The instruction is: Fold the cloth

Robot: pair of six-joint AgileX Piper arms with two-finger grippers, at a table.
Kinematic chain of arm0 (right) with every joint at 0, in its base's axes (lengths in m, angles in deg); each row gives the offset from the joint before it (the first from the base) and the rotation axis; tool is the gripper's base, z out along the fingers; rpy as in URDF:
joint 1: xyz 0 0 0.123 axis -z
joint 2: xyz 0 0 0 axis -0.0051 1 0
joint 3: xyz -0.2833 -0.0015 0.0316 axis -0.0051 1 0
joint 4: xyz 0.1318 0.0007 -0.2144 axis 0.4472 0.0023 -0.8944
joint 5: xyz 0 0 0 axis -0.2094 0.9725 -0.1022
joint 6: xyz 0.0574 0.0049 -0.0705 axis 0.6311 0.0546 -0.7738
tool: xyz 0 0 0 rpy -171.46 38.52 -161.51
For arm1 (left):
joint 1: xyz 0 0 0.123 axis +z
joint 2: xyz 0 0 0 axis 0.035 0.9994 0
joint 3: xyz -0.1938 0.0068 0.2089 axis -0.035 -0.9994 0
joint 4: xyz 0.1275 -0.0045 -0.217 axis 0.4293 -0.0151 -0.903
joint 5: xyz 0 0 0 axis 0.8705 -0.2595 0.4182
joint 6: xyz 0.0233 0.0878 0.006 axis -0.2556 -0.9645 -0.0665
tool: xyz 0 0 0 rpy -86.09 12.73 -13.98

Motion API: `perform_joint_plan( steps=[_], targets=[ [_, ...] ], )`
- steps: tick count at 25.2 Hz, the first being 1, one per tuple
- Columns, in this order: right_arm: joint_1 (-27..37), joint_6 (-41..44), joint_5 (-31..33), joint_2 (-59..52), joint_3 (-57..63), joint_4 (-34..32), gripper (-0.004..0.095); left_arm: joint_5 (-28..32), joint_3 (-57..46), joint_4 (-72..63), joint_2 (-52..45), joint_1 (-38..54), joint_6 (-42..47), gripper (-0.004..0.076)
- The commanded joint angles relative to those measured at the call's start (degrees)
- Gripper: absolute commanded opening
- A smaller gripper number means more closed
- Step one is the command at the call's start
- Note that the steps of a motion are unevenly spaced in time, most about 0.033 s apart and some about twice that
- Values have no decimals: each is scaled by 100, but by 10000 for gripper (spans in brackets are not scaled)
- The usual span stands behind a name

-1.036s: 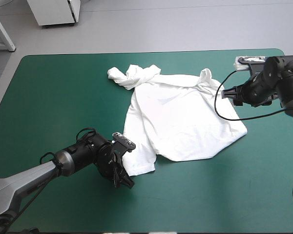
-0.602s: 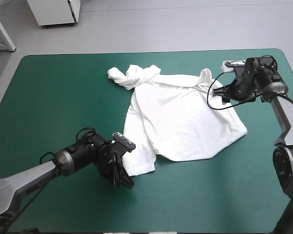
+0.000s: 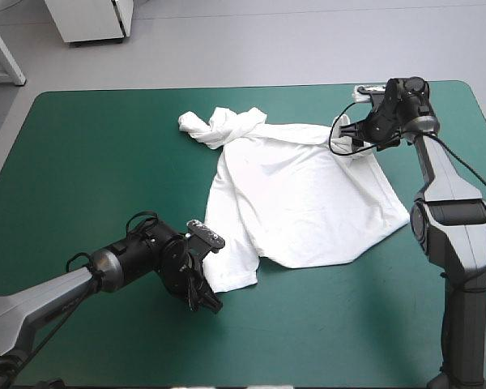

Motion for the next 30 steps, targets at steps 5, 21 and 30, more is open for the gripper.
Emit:
perform_joint_plan(
  steps=[5, 21, 30],
  targets=[
    [-10, -3, 116, 253, -624, -98, 358, 415, 50, 79, -23, -8, 53, -9],
    [-54, -26, 116, -1485, -635, -390, -17, -112, 2730, 1965, -303, 1086, 1068, -9],
    [-54, 26, 116, -3088, -635, -301, -17, -206, 5209, 2327, -451, 1458, 504, -9]
  ],
)
